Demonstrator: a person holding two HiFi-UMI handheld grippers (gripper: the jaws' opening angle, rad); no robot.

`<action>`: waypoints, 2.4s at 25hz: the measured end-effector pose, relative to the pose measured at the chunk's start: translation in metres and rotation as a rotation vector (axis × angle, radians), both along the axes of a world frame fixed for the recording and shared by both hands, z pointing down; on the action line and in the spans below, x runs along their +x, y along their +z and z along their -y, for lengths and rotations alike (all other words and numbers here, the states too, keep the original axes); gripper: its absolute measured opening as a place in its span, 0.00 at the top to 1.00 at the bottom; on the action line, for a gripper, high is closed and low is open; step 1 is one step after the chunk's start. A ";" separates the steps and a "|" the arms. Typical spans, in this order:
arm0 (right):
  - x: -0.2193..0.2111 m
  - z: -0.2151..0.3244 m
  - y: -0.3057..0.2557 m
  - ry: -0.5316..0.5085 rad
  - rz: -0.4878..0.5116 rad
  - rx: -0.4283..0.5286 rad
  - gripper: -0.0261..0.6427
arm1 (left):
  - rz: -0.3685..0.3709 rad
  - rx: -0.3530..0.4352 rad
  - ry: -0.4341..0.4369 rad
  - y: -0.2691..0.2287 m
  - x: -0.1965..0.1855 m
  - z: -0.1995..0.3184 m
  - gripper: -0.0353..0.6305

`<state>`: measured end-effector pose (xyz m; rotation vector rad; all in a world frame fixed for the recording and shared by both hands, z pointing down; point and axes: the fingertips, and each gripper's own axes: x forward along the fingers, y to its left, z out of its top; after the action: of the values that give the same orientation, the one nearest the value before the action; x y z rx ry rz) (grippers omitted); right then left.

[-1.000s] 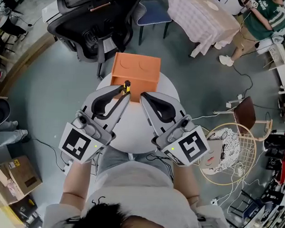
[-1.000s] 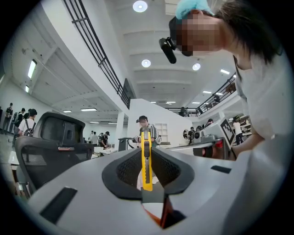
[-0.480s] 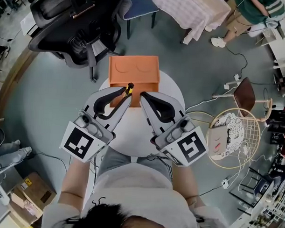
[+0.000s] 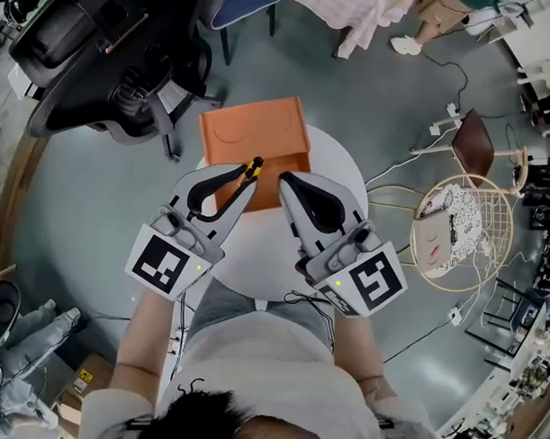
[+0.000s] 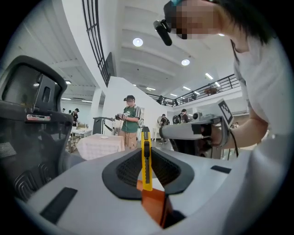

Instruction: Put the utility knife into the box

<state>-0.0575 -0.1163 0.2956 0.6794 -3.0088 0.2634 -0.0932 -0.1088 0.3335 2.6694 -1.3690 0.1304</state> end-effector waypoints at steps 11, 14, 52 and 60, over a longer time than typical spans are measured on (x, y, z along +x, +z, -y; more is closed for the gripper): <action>0.007 0.012 0.013 0.145 -0.010 -0.022 0.95 | 0.094 -0.124 0.157 0.064 0.006 0.021 0.85; 0.013 0.014 0.016 0.173 -0.014 -0.029 0.95 | 0.131 -0.166 0.190 0.084 0.012 0.024 0.85; 0.064 0.013 0.046 0.327 -0.054 -0.097 0.95 | 0.556 -0.532 0.306 0.272 0.051 0.031 0.85; 0.069 0.015 0.047 0.332 -0.061 -0.098 0.95 | 0.626 -0.584 0.304 0.288 0.053 0.032 0.85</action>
<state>0.0111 -0.1309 0.3425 1.1516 -2.7906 0.3914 -0.0401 -0.1404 0.6215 2.3625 -0.8171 1.2671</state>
